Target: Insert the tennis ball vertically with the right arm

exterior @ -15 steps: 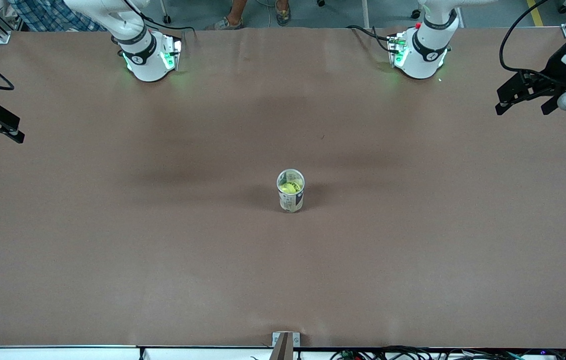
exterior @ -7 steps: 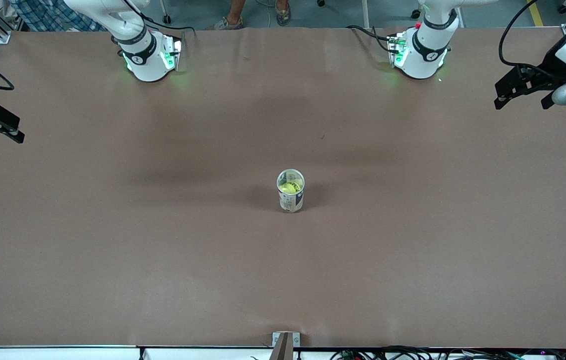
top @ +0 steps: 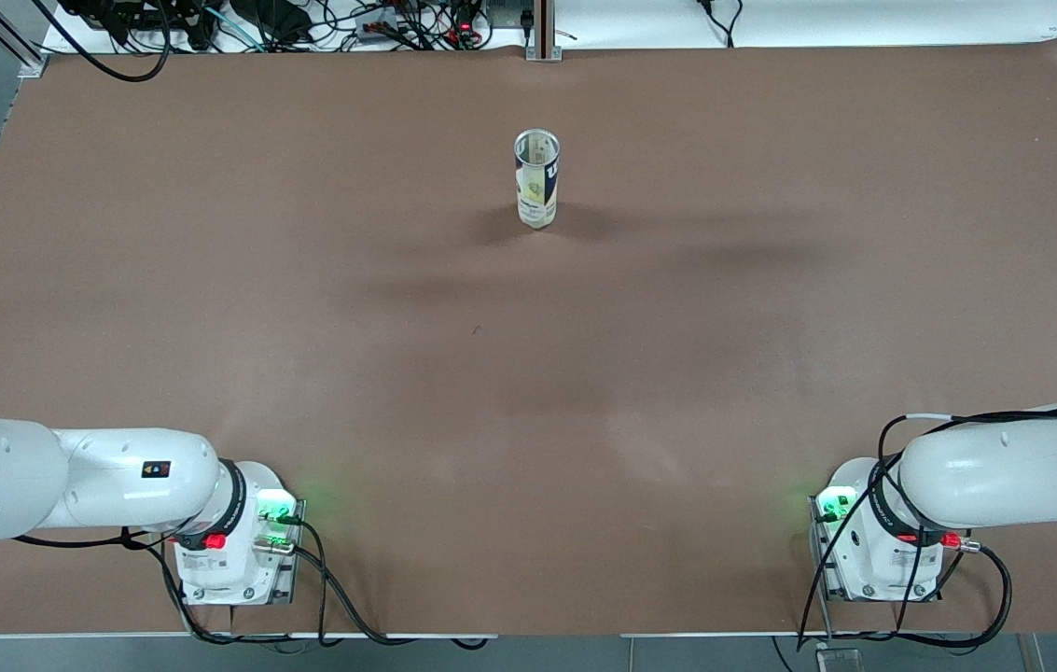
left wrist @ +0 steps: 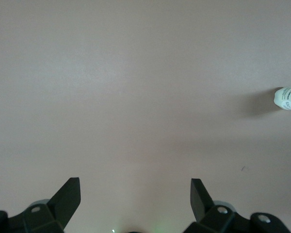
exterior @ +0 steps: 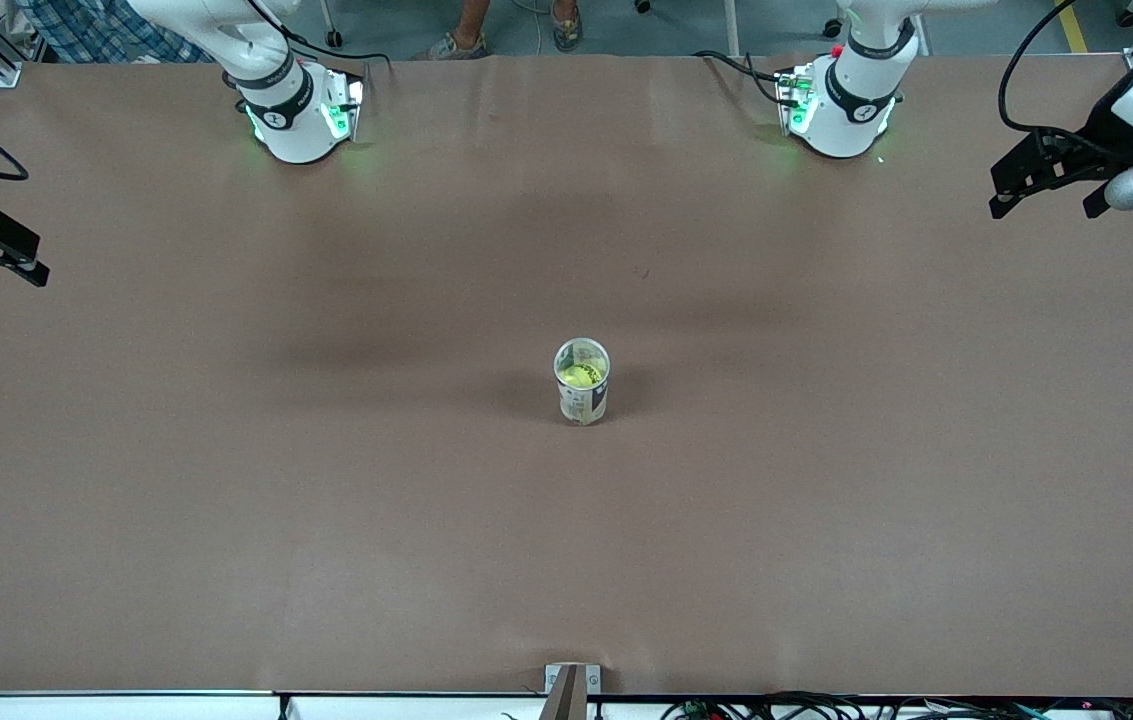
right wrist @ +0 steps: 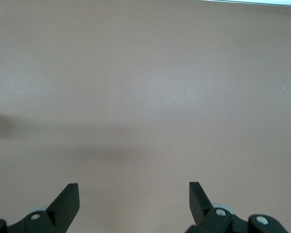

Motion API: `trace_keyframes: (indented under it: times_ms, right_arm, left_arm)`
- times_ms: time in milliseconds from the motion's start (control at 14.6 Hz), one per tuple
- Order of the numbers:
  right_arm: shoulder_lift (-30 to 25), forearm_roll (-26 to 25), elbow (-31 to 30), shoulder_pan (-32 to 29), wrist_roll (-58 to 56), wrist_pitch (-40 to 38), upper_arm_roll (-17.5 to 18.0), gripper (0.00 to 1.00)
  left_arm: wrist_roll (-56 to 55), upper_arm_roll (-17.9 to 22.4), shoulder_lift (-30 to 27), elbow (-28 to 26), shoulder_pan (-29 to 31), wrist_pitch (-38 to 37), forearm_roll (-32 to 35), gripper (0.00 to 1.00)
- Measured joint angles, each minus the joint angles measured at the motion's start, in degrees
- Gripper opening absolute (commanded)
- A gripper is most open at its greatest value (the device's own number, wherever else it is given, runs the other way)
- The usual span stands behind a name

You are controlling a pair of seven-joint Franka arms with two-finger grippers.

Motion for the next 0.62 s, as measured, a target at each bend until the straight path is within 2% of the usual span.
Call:
trace_keyframes:
  times_ms: [617]
  right_arm:
    - [0.0, 0.0, 0.0, 0.0, 0.0, 0.0, 0.0, 1.0]
  left_arm:
    - [0.0, 0.0, 0.0, 0.0, 0.0, -2.3, 0.0, 1.0]
